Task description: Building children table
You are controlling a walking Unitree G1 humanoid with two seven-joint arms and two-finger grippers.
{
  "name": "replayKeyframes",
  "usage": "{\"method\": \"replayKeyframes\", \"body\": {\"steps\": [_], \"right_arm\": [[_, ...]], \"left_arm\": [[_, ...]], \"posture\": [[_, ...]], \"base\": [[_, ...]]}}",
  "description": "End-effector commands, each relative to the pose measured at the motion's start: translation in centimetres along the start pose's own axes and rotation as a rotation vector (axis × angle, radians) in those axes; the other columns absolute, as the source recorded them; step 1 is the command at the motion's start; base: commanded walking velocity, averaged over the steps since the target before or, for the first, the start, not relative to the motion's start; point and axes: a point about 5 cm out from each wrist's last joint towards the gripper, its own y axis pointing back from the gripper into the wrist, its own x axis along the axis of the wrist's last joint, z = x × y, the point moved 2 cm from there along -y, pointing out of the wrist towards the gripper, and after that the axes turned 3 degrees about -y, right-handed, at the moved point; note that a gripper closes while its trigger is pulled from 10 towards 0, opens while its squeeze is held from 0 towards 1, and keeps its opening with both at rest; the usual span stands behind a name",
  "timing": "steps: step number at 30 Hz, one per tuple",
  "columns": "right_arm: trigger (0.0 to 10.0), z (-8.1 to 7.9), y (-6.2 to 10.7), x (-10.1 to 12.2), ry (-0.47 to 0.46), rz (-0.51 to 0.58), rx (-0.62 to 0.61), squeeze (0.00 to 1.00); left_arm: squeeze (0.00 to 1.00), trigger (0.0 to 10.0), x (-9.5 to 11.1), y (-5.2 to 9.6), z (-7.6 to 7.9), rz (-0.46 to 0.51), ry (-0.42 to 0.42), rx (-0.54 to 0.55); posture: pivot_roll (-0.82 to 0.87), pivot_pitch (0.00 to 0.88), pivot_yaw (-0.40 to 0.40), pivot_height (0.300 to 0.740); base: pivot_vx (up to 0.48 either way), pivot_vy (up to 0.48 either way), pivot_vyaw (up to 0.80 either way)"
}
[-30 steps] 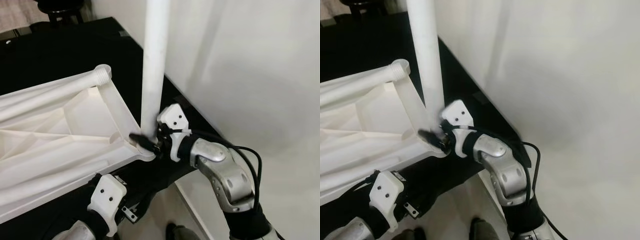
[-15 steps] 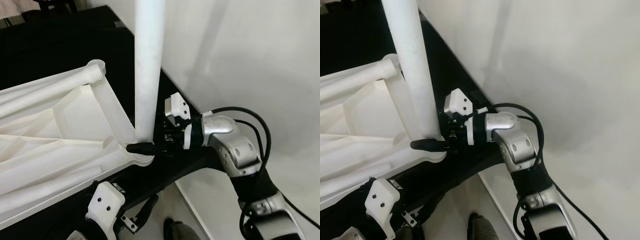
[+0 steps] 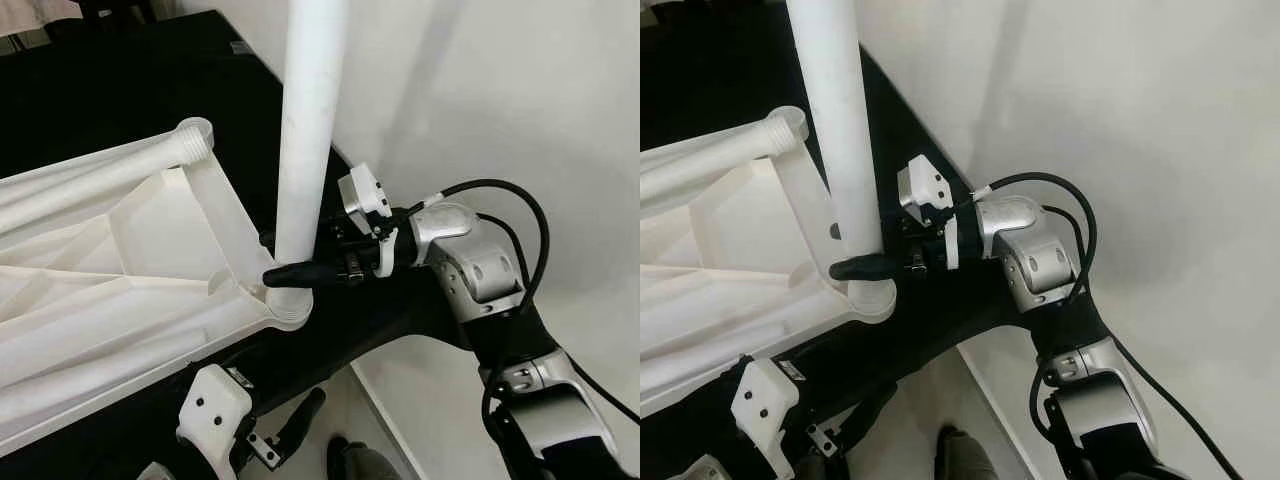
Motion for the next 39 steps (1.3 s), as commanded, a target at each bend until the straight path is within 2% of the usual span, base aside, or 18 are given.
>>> {"method": "replayKeyframes", "body": {"steps": [1, 2, 5, 6, 9, 14, 15, 18, 19, 20, 21, 23, 24, 25, 26, 37, 38, 39], "right_arm": [[0.0, -0.1, 0.7, -2.0, -0.086, -0.046, -0.19, 0.0], [0.0, -0.1, 0.3, -3.6, -0.169, -0.063, -0.456, 0.0], [0.0, -0.1, 0.4, -4.7, -0.226, -0.084, -0.644, 0.0], [0.0, -1.7, 0.1, -5.8, -0.326, -0.066, -0.752, 0.0], [0.0, -3.9, -0.7, -6.3, -0.397, -0.052, -0.777, 0.0], [0.0, -3.3, -0.8, -6.5, -0.331, -0.084, -0.755, 0.0], [10.0, -2.8, -0.8, -6.5, -0.326, -0.089, -0.732, 0.0], [10.0, -2.4, -0.9, -6.1, -0.328, -0.078, -0.707, 0.0], [10.0, -2.7, -1.4, -5.0, -0.32, -0.049, -0.605, 1.0], [10.0, -3.4, -1.9, -3.8, -0.283, -0.025, -0.46, 1.0], [10.0, -3.4, -1.9, -3.8, -0.283, -0.025, -0.46, 1.0], [10.0, -4.7, -1.7, -1.7, -0.14, 0.004, -0.166, 1.0], [10.0, -4.7, -1.7, -1.7, -0.14, 0.004, -0.166, 1.0], [10.0, -4.6, -1.3, -1.4, -0.089, -0.006, -0.099, 0.84], [10.0, -4.3, -0.9, -1.3, -0.059, -0.02, -0.038, 0.0], [10.0, -1.7, -0.8, -0.8, -0.026, -0.073, 0.18, 0.0], [1.6, -1.4, -0.9, -0.6, -0.037, -0.06, 0.187, 0.0], [1.6, -1.2, -0.9, -0.6, -0.044, -0.051, 0.198, 0.0]], "left_arm": [[0.0, 10.0, -0.3, 0.3, 0.3, -0.008, 0.033, -0.003], [0.0, 10.0, -0.4, 0.4, 0.2, -0.012, 0.035, 0.002], [0.0, 10.0, -0.4, 0.5, 0.1, -0.014, 0.036, 0.006], [0.0, 10.0, -0.4, 0.7, 0.0, -0.016, 0.043, 0.016], [0.0, 10.0, -0.5, 0.8, -0.3, -0.018, 0.051, 0.032], [0.0, 10.0, -0.7, 0.7, -0.4, -0.016, 0.063, 0.037], [0.0, 10.0, -0.8, 0.6, -0.5, -0.013, 0.068, 0.036], [0.0, 10.0, -0.8, 0.6, -0.7, -0.008, 0.073, 0.037], [0.0, 10.0, -0.9, 0.6, -0.9, -0.007, 0.076, 0.042], [0.0, 10.0, -0.9, 0.6, -1.1, -0.006, 0.078, 0.047], [0.0, 10.0, -0.9, 0.6, -1.1, -0.006, 0.078, 0.047], [0.0, 10.0, -1.2, 0.6, -1.4, -0.006, 0.087, 0.051], [0.0, 10.0, -1.2, 0.6, -1.4, -0.006, 0.087, 0.051], [0.0, 10.0, -1.3, 0.6, -1.4, -0.007, 0.092, 0.049], [0.0, 10.0, -1.3, 0.5, -1.4, -0.007, 0.095, 0.045], [0.0, 10.0, -1.1, 0.4, -1.1, -0.001, 0.112, 0.037], [0.0, 10.0, -1.1, 0.5, -1.0, -0.001, 0.115, 0.033], [0.0, 10.0, -1.1, 0.5, -0.9, -0.001, 0.118, 0.03]], "posture": [[-0.2, 0.286, -0.101, 0.74], [-0.2, 0.286, -0.1, 0.74], [-0.2, 0.287, -0.099, 0.74], [-0.2, 0.287, -0.098, 0.74], [-0.21, 0.289, -0.088, 0.74], [-0.2, 0.261, -0.092, 0.74], [-0.2, 0.26, -0.093, 0.74], [-0.2, 0.256, -0.09, 0.74], [-0.2, 0.253, -0.09, 0.74], [-0.2, 0.252, -0.09, 0.74], [-0.2, 0.252, -0.09, 0.74], [-0.2, 0.244, -0.081, 0.74], [-0.2, 0.244, -0.081, 0.74], [-0.19, 0.242, -0.082, 0.74], [-0.19, 0.242, -0.085, 0.74], [-0.16, 0.254, -0.087, 0.74], [-0.16, 0.257, -0.091, 0.74], [-0.16, 0.257, -0.091, 0.74]], "base": [[0.0, 0.0, 0.0], [0.0, 0.0, 0.0], [0.0, 0.0, 0.0], [0.0, 0.0, 0.0], [0.0, 0.0, 0.0], [0.0, 0.0, 0.0], [0.0, 0.0, 0.0], [0.0, 0.0, 0.0], [0.0, 0.0, 0.0], [0.0, 0.0, 0.0], [0.0, 0.0, 0.0], [0.0, 0.0, 0.0], [0.0, 0.0, 0.0], [0.0, 0.0, 0.0], [0.0, 0.0, 0.0], [0.0, 0.0, 0.0], [0.0, 0.0, 0.0], [0.0, 0.0, 0.0]]}}
